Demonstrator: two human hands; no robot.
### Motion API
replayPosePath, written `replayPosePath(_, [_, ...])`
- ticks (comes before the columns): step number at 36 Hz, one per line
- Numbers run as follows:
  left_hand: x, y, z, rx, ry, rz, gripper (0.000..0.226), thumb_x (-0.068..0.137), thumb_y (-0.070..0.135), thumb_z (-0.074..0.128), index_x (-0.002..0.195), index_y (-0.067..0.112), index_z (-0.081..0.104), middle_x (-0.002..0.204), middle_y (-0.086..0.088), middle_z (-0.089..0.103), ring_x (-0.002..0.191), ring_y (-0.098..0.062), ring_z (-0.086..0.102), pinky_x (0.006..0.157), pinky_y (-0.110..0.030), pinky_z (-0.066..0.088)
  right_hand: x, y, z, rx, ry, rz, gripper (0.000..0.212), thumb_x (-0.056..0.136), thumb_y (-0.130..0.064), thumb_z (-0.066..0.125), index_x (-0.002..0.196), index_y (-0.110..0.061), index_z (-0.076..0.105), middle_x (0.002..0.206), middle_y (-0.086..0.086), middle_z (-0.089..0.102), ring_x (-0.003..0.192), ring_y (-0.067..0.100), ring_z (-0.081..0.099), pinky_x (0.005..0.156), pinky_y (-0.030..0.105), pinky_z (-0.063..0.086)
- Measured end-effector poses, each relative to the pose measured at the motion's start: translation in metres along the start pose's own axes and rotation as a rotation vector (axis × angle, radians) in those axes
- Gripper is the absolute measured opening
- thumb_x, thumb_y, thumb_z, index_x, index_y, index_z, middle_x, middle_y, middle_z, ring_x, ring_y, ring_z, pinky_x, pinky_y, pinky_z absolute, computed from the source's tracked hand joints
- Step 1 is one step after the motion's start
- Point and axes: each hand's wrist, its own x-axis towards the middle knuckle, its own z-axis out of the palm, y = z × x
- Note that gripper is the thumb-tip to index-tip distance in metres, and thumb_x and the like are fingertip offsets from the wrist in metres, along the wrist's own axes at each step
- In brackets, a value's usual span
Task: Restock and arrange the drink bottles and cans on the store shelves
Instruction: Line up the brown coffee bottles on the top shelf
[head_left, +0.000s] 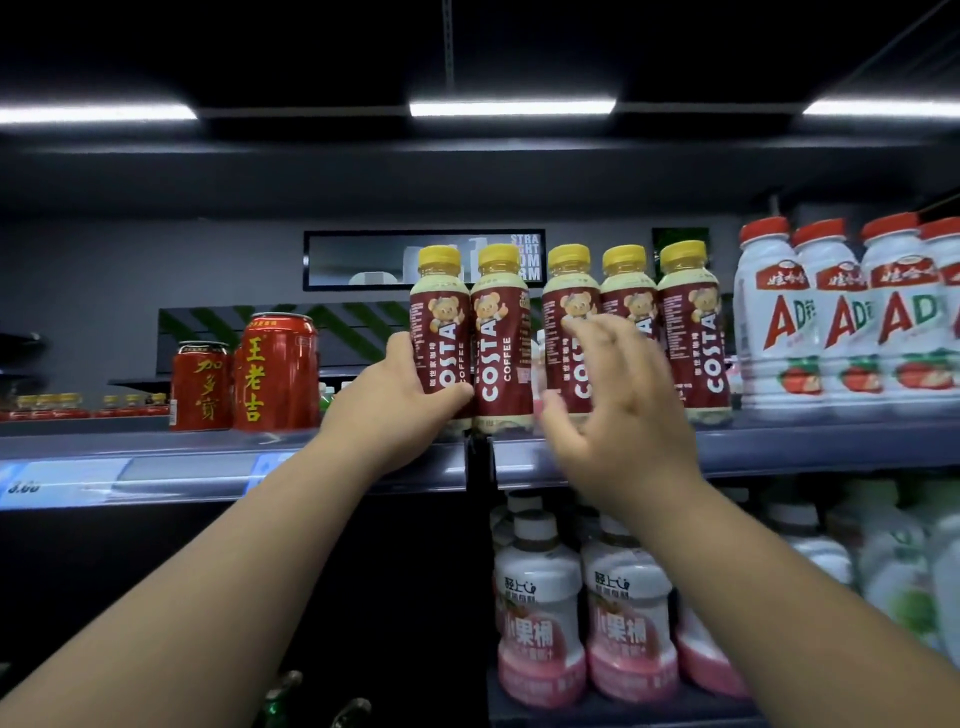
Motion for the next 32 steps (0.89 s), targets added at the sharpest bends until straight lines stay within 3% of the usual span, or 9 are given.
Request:
replayPosePath(8, [-0.002,0.007,0.007,0.095,0.003,0.038,0.07,0.082,0.074,0.053,0.132,0.029,0.031,0.123,0.001,0.064,0.105,-0.025,0.063,0.084,-0.043,0.051,0.015,0.072,-0.036,-0.029,0.119,0.17,0.052,0.086,-0.031,0.056,0.134,-0.011,0.052,0.134,0.011,0.053,0.123,0.028,0.046,0.104,0.037,0.036])
replayPosePath(10, [-0.002,0.009,0.007,0.095,0.007,0.024,0.069,0.081,0.073,0.054,0.13,0.029,0.032,0.122,0.0,0.064,0.106,-0.026,0.063,0.085,-0.043,0.051,0.017,0.078,-0.036,0.046,0.123,0.269,0.051,0.09,-0.03,0.058,0.138,-0.016,0.049,0.136,0.007,0.049,0.126,0.025,0.044,0.102,0.032,0.031])
replayPosePath(12, [-0.002,0.011,0.007,0.079,-0.005,-0.002,0.069,0.08,0.072,0.056,0.129,0.03,0.033,0.122,0.001,0.064,0.106,-0.026,0.062,0.086,-0.043,0.05,0.018,0.081,-0.033,0.074,0.108,0.347,0.055,0.09,-0.03,0.061,0.141,-0.022,0.044,0.138,0.005,0.046,0.126,0.025,0.044,0.103,0.037,0.035])
replayPosePath(17, [-0.004,0.022,0.011,-0.054,-0.024,-0.104,0.084,0.073,0.079,0.06,0.133,0.028,0.031,0.12,0.004,0.06,0.105,-0.026,0.061,0.092,-0.045,0.049,0.023,0.084,-0.031,0.136,-0.018,0.474,0.071,0.091,-0.036,0.061,0.15,-0.03,0.022,0.142,0.004,0.041,0.108,0.024,0.049,0.088,0.041,0.045])
replayPosePath(22, [-0.01,0.029,0.022,0.112,0.082,-0.101,0.09,0.073,0.084,0.051,0.134,0.024,0.025,0.121,0.0,0.062,0.101,-0.029,0.063,0.079,-0.042,0.051,0.024,0.086,-0.032,0.151,-0.056,0.485,0.078,0.086,-0.025,0.059,0.151,-0.033,0.016,0.138,0.004,0.047,0.113,0.029,0.054,0.093,0.051,0.05])
replayPosePath(32, [-0.013,0.025,0.024,0.186,0.118,-0.07,0.087,0.075,0.084,0.047,0.136,0.026,0.024,0.117,0.001,0.064,0.098,-0.028,0.063,0.069,-0.037,0.042,0.021,0.097,-0.03,0.199,-0.031,0.468,0.078,0.087,-0.026,0.062,0.152,-0.033,0.019,0.134,0.004,0.049,0.106,0.024,0.052,0.085,0.04,0.047])
